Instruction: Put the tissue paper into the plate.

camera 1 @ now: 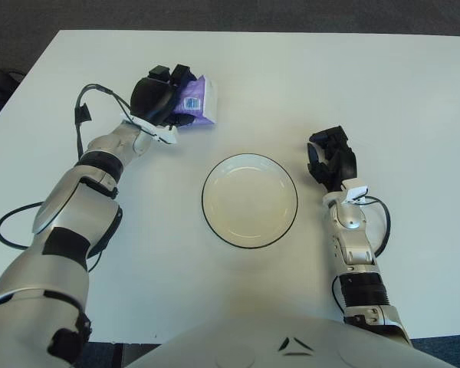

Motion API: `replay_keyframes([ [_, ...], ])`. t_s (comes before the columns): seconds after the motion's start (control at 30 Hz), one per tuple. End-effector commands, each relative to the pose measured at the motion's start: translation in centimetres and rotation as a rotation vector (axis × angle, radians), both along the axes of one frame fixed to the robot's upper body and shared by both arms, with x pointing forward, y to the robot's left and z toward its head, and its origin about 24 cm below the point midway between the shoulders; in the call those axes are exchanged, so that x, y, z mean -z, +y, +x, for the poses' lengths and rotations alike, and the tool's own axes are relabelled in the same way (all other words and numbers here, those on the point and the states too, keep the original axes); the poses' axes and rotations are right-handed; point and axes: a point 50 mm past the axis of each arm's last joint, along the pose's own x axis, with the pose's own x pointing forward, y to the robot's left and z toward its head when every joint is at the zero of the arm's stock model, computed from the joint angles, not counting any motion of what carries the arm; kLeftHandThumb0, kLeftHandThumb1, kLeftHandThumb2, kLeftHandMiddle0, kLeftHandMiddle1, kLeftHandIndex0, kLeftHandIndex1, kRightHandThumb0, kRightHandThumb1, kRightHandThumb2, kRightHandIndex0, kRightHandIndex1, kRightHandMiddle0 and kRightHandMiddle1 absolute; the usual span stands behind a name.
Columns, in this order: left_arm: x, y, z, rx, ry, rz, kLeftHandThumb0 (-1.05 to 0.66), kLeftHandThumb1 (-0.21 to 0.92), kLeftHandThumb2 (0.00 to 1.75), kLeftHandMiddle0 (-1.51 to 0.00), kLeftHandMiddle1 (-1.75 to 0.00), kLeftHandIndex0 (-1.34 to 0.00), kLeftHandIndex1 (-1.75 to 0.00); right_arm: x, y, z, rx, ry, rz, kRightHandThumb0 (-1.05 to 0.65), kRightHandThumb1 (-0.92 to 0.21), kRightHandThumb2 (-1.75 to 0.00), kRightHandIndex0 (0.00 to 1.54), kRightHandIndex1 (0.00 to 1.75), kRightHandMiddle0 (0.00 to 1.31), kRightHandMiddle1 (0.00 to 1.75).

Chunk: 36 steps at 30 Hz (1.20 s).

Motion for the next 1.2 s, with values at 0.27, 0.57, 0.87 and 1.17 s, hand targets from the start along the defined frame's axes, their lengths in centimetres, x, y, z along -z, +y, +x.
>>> replay_keyframes([
  [0.27,-2.5,0.2,0.1,0.057,-0.059,0.092,-0.44,0.4,1.2,-1.11,-1.75,-0.54,-1.75,4.5,0.0,-1.8,0.009,0.234,0.025,-0.35,-0.92,-0.42,0.46,0.94,0.3,1.63],
  [0.57,-4.9,-0.6,-0.8,0.174,-0.132,0.184,-0.44,0.4,1.21,-1.11,-1.75,-0.54,-1.75,4.6,0.2,-1.9,0.008,0.244,0.023,-0.35,-0.92,-0.42,0.46,0.93,0.3,1.63],
  [0.87,-6.2,-1.6,-2.0,0.275,-0.103,0.189,-0.44,0.4,1.21,-1.11,-1.75,-0.54,-1.75,4.8,0.3,-2.0,0.008,0.248,0.023,-0.35,-0.92,-0.42,0.45,0.92,0.3,1.63],
  [1.17,-5.3,-3.4,-4.1,0.424,-0.029,0.208,-0.44,0.39,1.23,-1.11,-1.75,-0.55,-1.75,4.9,0.4,-1.9,0.011,0.255,0.015,-0.35,-0.92,-0.42,0.46,0.92,0.29,1.64],
])
